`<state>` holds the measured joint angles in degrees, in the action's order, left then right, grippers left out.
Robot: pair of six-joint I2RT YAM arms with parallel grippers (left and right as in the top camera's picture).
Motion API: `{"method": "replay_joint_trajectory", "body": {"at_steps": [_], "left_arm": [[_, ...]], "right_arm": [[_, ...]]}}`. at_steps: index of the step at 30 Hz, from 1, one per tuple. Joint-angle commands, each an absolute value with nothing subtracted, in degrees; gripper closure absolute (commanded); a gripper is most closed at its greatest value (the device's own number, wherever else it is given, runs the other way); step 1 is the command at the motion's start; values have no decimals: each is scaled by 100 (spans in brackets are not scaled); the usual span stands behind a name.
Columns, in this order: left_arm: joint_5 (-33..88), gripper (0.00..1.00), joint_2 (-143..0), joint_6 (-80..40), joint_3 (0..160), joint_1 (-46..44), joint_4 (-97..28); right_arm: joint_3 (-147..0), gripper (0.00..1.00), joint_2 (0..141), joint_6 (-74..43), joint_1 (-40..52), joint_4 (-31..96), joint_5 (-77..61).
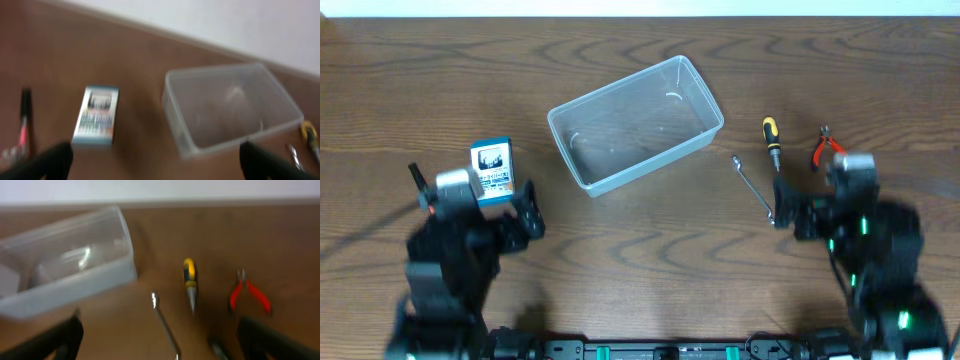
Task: Pack container
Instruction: 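Move both grippers to the near and far rims of the clear container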
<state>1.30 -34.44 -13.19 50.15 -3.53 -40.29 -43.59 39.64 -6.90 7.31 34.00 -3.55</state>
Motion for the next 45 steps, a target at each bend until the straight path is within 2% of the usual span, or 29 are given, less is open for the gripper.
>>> {"method": "replay_joint_trajectory", "body": {"at_steps": [1, 5, 8, 9, 10, 11, 12, 13, 15, 16, 17, 18, 19, 20, 21, 28, 36, 45], "left_arm": [[416, 2, -4718, -1135, 6307, -360, -5015], [709, 2, -6034, -1122, 7839, -360, -6744], [711, 2, -6591, -1122, 8350, -360, -7356], [714, 2, -6687, -1125, 8388, -360, -7400], [760, 2, -6764, -1125, 8388, -360, -7419], [867, 2, -6827, -1125, 8388, -360, -7432], [980, 2, -6871, -1122, 8388, -362, -7432], [1020, 4, -6917, -1125, 8388, -364, -7424], [996, 26, -6978, -1120, 8388, -443, -7448], [985, 37, -7004, -1120, 8388, -515, -7463], [982, 45, -7026, -1120, 8388, -587, -7470], [980, 60, -7052, -1120, 8388, -694, -7474], [963, 68, -7087, -1122, 8385, -810, -7476], [943, 89, -7131, -1122, 8385, -956, -7476], [943, 94, -7157, -1122, 8385, -1039, -7474], [497, 94, -7524, -1120, 8208, -1896, -7452], [464, 94, -8407, -985, 8068, -2606, -6901], [471, 94, -9535, -720, 8068, -2768, -6324]], "right_arm": [[-5937, 1, 5360, -353, 711, 4456, -475], [-7948, 1, 6982, -119, 716, 6121, -567], [-8976, 1, 7693, -40, 716, 6687, -1308], [-9201, 16, 7859, 110, 716, 6678, -1538], [-9391, 40, 8001, 244, 716, 6637, -1706], [-9559, 58, 8138, 266, 718, 6591, -1739], [-9692, 62, 8250, 266, 722, 6571, -1734], [-9835, 71, 8388, 266, 722, 6556, -1706], [-10095, 95, 8696, 266, 762, 6534, -1570], [-10193, 99, 8829, 266, 786, 6532, -1564], [-10283, 99, 8969, 266, 821, 6530, -1566], [-10385, 99, 9133, 268, 867, 6530, -1564], [-10486, 99, 9308, 268, 921, 6519, -1564], [-10608, 99, 9550, 292, 1000, 6486, -1564], [-10652, 99, 9649, 311, 1037, 6466, -1564], [-10801, 99, 10687, 819, 1527, 6254, -1557], [-10801, 99, 11319, 1039, 1627, 6106, -1431], [-10798, 99, 11452, 1441, 1656, 5828, -1350]]}}
